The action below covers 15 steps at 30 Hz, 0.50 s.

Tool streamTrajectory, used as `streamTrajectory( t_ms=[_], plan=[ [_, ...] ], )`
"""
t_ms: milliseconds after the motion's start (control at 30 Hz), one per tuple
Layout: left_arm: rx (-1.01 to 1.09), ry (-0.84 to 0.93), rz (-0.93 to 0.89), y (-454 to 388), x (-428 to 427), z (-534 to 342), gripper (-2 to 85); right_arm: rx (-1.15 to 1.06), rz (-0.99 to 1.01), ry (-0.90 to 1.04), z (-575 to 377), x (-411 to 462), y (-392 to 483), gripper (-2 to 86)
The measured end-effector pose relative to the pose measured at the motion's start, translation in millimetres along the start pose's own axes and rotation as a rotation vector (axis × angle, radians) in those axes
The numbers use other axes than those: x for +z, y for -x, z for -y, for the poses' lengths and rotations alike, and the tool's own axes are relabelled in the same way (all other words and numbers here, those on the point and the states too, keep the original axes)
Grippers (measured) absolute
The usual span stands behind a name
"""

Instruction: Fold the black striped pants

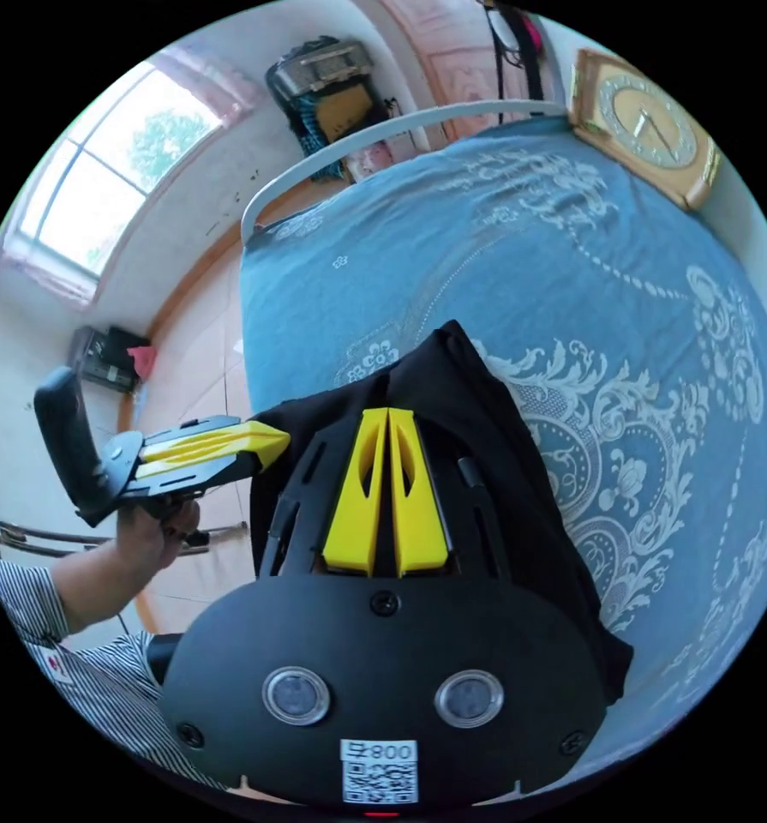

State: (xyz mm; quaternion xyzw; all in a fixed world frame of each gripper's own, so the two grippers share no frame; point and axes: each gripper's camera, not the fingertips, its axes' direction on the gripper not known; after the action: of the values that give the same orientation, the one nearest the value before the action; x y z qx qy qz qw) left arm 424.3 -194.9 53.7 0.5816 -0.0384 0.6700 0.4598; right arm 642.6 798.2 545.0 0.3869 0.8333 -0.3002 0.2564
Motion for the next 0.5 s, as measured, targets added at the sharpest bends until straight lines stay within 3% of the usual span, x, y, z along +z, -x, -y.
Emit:
streamTrajectory(
  t_ms=[200,300,433,500],
  plan=[
    [0.005,-0.018,-0.012,-16.8,-5.5,-6.8,0.1,0.032,0.090,0.012,-3.7,-12.4,3.8,0.1],
    [0.070,-0.079,0.037,-37.7,-16.6,-18.0,0.1,0.066,-0.006,-0.106,-10.6,-32.6,1.2,0.1],
    [0.104,0.016,0.086,-43.9,16.5,-35.5,0.1,0.100,0.005,-0.025,-5.7,-10.3,-13.9,0.1],
    [0.057,-0.005,0.024,-37.4,19.7,-37.9,0.1,0.094,-0.004,-0.010,-4.1,-6.0,-15.3,0.1]
  ],
)
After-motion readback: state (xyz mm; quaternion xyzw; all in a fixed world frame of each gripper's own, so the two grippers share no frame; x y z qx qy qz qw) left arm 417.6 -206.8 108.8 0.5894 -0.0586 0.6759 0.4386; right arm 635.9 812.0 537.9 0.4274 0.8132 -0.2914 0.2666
